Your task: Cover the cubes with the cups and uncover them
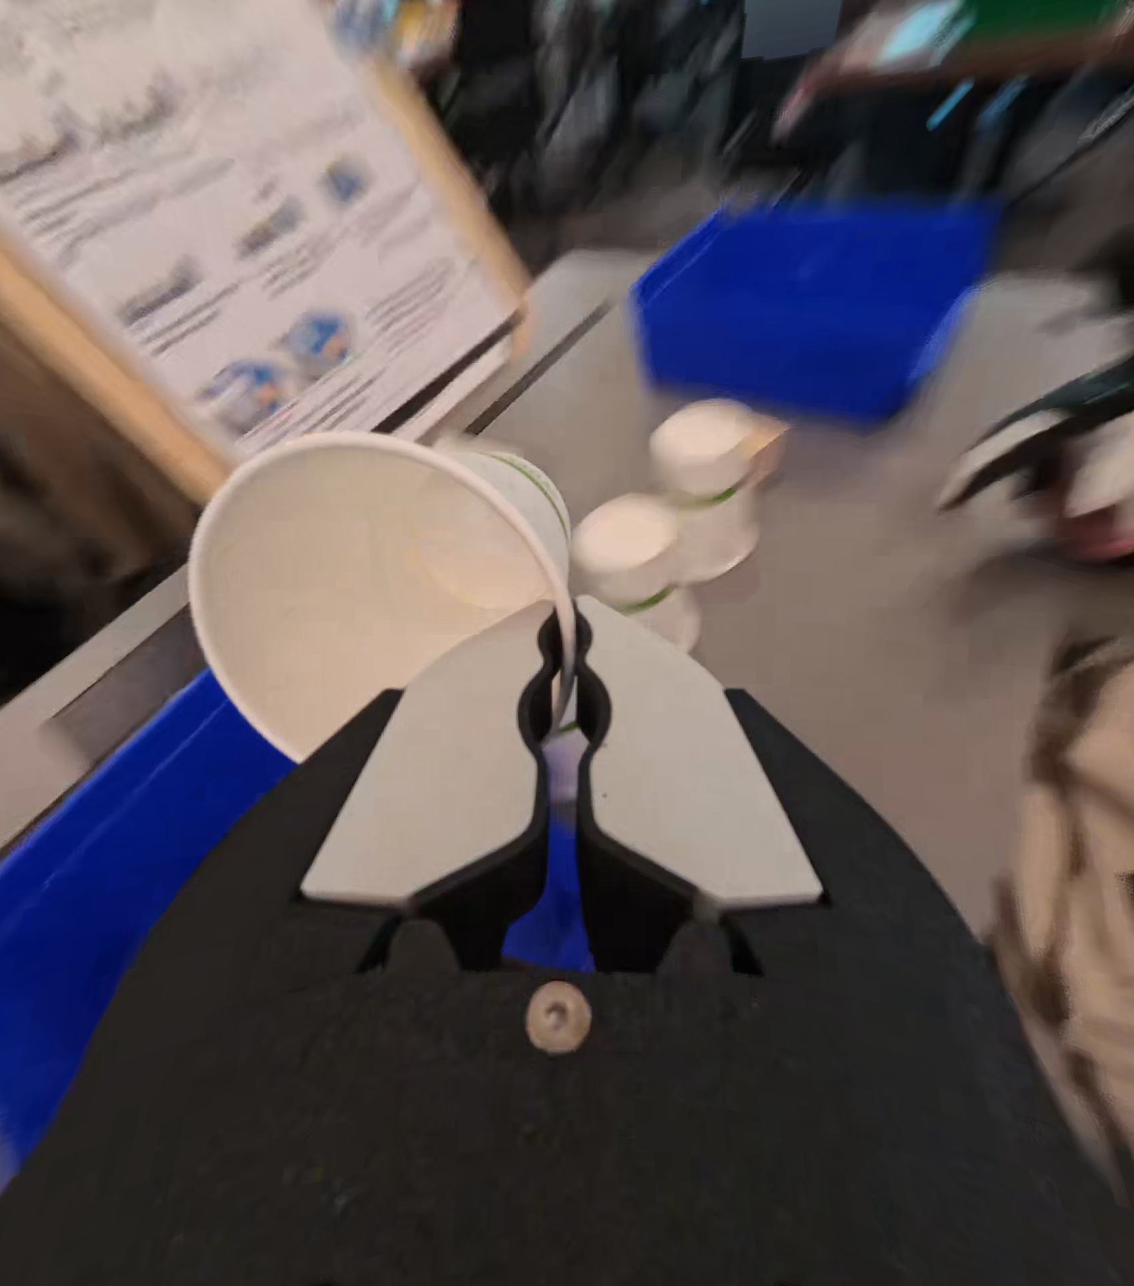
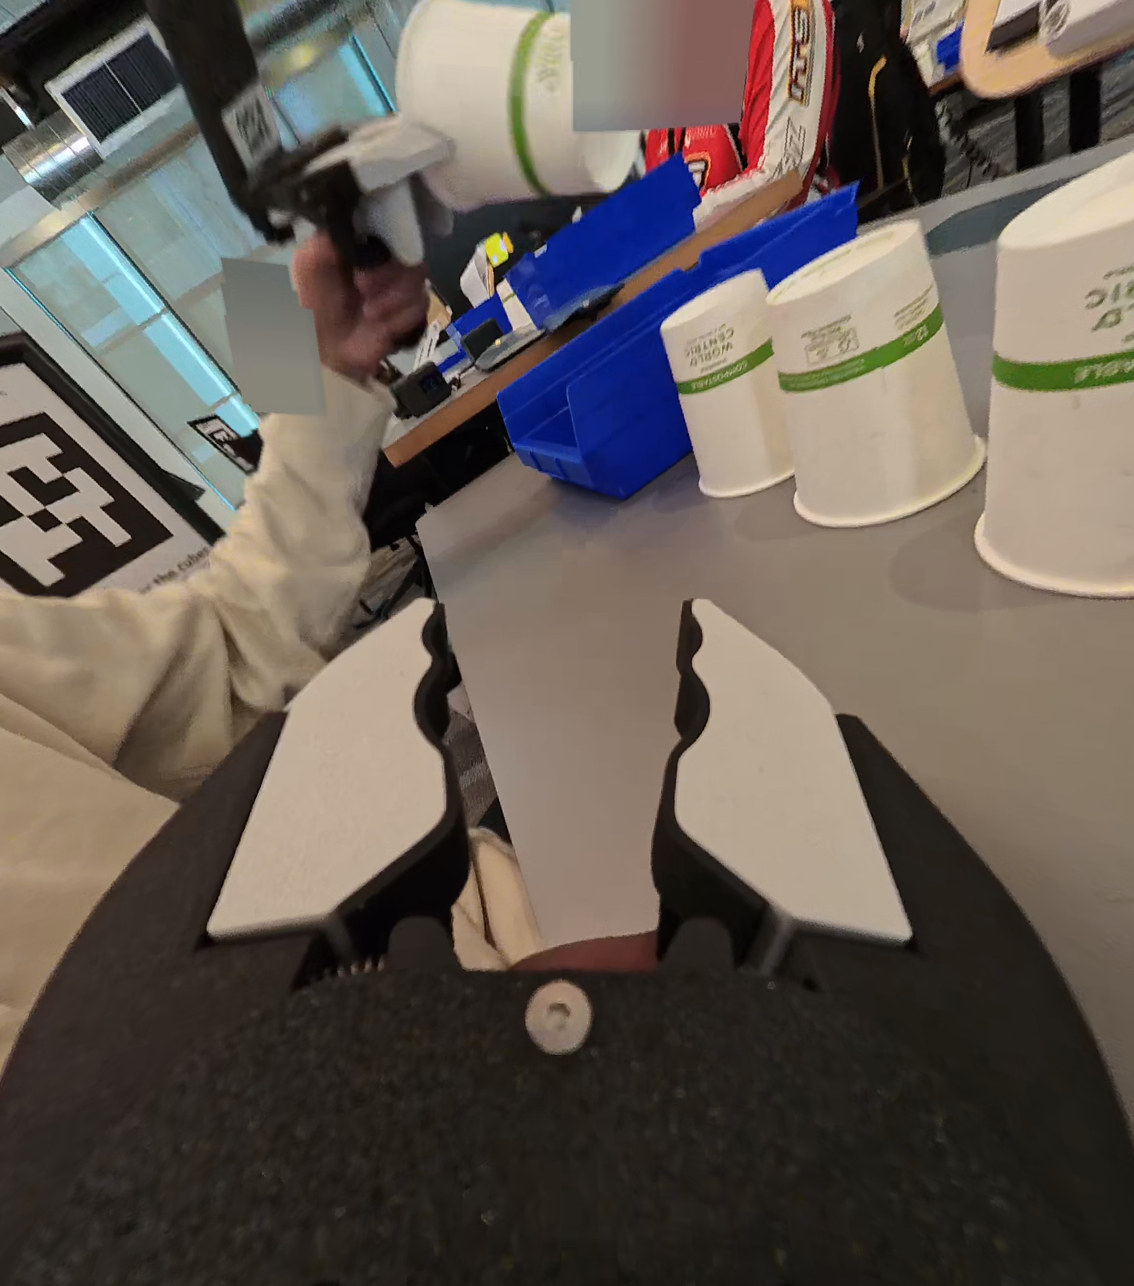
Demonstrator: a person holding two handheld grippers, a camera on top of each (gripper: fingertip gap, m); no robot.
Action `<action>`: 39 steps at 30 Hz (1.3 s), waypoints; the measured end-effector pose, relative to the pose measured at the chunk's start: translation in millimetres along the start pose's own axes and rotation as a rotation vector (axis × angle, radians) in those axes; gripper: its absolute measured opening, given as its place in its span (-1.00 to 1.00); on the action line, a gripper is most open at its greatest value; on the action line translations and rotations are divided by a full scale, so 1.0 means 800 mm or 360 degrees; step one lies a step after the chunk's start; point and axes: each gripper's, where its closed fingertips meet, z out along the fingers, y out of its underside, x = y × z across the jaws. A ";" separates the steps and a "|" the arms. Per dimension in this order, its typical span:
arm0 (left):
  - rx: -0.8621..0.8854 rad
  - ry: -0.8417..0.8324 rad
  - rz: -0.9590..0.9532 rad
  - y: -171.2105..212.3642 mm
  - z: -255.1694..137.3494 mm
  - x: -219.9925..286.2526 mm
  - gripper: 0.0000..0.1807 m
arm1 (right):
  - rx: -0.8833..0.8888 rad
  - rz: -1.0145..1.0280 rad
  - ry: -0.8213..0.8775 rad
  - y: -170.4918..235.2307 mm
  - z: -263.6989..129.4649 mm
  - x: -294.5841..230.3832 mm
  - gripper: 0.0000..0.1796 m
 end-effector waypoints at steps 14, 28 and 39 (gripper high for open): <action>0.0486 0.0933 -0.0437 -0.025 0.111 0.209 -1.00 | 0.0202 -0.0475 -0.0146 -0.106 0.044 0.016 0.13; 0.0400 0.1019 -0.0515 -0.005 0.144 0.233 -0.99 | 0.0130 -0.0503 -0.0150 -0.089 0.060 0.016 -0.06; -0.0113 -0.0362 -0.0332 0.120 0.127 0.171 -0.22 | 0.0085 -0.0462 0.0013 -0.095 0.043 0.040 -0.06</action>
